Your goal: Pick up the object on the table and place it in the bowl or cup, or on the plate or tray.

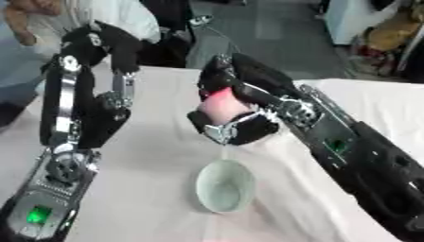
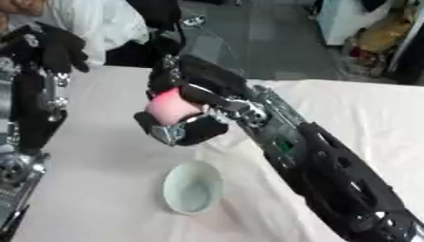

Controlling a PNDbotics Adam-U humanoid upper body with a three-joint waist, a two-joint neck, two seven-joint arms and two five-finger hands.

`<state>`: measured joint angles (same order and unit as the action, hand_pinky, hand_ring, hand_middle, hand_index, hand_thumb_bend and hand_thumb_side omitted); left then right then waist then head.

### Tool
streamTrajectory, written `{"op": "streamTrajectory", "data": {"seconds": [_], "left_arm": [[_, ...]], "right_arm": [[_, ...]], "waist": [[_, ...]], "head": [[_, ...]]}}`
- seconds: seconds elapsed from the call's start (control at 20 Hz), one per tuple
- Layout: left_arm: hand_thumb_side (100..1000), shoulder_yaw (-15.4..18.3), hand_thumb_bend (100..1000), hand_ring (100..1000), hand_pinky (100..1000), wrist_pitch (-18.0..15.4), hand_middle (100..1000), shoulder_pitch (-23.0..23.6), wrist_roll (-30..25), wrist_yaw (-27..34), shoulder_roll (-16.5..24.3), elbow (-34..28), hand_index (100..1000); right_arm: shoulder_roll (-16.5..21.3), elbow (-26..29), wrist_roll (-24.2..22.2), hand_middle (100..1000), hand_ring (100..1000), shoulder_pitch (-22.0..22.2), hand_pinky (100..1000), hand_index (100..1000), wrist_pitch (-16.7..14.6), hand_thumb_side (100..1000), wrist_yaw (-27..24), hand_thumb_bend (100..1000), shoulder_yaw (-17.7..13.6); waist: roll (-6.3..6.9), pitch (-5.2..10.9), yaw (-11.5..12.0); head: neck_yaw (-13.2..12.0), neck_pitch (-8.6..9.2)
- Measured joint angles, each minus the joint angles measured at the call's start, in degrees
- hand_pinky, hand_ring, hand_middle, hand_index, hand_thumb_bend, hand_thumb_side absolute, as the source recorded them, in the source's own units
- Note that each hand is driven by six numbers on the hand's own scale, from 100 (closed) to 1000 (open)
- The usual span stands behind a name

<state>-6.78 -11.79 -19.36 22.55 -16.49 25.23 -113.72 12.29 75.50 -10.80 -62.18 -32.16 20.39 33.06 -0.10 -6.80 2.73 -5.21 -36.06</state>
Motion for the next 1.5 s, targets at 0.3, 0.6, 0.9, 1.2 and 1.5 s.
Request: {"op": "streamTrajectory", "data": {"seconds": [0.3,0.6,0.9,1.2,1.5], "left_arm": [[660,0.00,100,386,536,0.10,557,0.07,-0.10,0.00,0.00,0.00,622],[660,0.00,100,386,536,0.13,558,0.08,-0.13,0.00,0.00,0.00,622],[660,-0.01,100,386,536,0.18,558,0.08,-0.21,0.00,0.00,0.00,622],[660,-0.02,100,387,536,0.12,558,0.08,-0.27,0.00,0.00,0.00,622],[660,-0.02,100,387,536,0.10,558,0.07,-0.29,0.00,0.00,0.00,622]], "right_arm": [[-0.01,0.33,-0.81,100,100,0.00,100,258,-0.37,416,-0.25,100,0.74],[-0.01,0.33,-1.37,100,100,0.01,100,258,-0.71,420,-0.47,100,1.28],[-0.01,0.80,-1.85,100,100,0.07,100,259,-1.20,415,-0.48,100,1.90],[0.01,1.05,-2.34,100,100,0.56,100,260,-1.83,426,-0.47,100,2.94],[0.02,-1.97,-2.62,100,100,2.43,100,258,-4.47,451,0.86,100,4.25]], "waist": [[-0.02,0.01,0.00],[-0.04,0.02,0.00],[-0.04,0.02,0.03],[-0.08,0.02,0.04],[-0.09,0.02,0.17]], "head": [[0.02,-1.14],[0.02,-1.17],[0.02,-1.15],[0.03,-1.11],[0.06,-1.08]]}}
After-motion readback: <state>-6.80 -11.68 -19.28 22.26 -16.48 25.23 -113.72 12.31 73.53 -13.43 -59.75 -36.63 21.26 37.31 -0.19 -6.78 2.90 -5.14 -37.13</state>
